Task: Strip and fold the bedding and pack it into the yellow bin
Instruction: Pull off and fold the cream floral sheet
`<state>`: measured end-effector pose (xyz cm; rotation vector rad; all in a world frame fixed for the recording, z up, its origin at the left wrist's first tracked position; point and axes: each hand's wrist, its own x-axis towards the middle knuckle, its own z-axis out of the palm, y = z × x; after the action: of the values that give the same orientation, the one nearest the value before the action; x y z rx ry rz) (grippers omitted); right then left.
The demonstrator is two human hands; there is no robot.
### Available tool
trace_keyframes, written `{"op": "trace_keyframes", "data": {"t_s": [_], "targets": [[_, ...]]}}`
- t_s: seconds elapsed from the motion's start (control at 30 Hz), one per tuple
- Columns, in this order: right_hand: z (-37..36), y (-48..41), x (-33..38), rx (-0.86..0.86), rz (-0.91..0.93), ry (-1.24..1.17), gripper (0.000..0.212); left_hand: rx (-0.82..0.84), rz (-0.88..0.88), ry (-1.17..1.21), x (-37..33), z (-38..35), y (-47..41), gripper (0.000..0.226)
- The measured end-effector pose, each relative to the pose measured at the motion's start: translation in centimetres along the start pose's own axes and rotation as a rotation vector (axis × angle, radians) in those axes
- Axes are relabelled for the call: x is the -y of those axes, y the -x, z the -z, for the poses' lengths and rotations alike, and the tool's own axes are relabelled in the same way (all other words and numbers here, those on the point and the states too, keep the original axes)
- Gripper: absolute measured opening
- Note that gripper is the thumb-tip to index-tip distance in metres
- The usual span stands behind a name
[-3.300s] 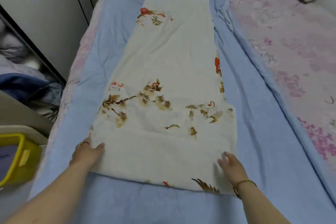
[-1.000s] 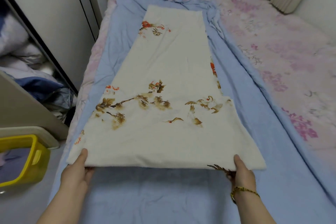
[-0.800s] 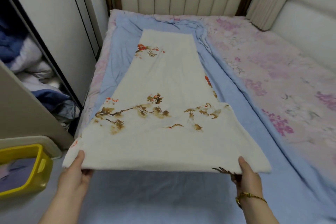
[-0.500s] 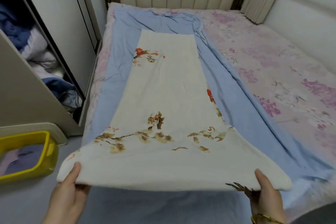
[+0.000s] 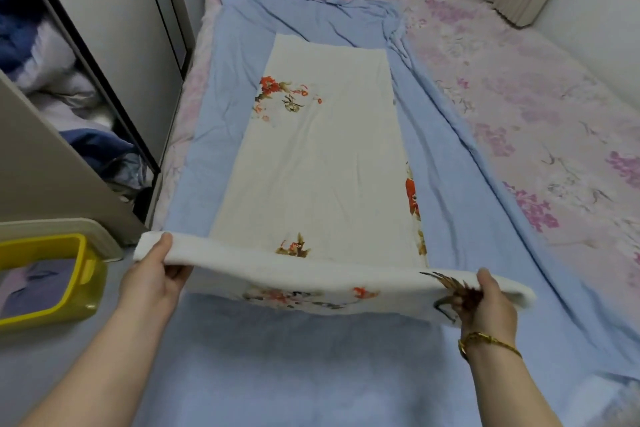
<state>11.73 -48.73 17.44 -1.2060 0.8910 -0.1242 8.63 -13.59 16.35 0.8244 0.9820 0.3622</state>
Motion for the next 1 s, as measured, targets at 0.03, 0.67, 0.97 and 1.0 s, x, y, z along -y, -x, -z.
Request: {"op": "trace_keyframes", "data": {"t_s": [0.03,0.67,0.97,1.0], "targets": [[-1.0,-1.4,0.3,-0.007,-0.004,0.038,0.025,-0.001,-0.007,-0.012,0.0,-1.3,-1.1,0.016],[-8.3,-19.6,-7.6,0.139,0.287,1.436,0.045,-0.122,-0.110,-1.119,8.3,-6.3,-16.5,0.057],[-9.5,-24.2,-8.1,-0.050,0.031,0.876,0.056,-0.043,-0.225,-1.326,8.7,-10.1,-22.1,0.069],[-9.7,-24.6,-8.1,-0.052,0.042,0.891,0.047,-0.046,-0.211,-1.330,8.8,-10.9,-22.6,0.068]]}}
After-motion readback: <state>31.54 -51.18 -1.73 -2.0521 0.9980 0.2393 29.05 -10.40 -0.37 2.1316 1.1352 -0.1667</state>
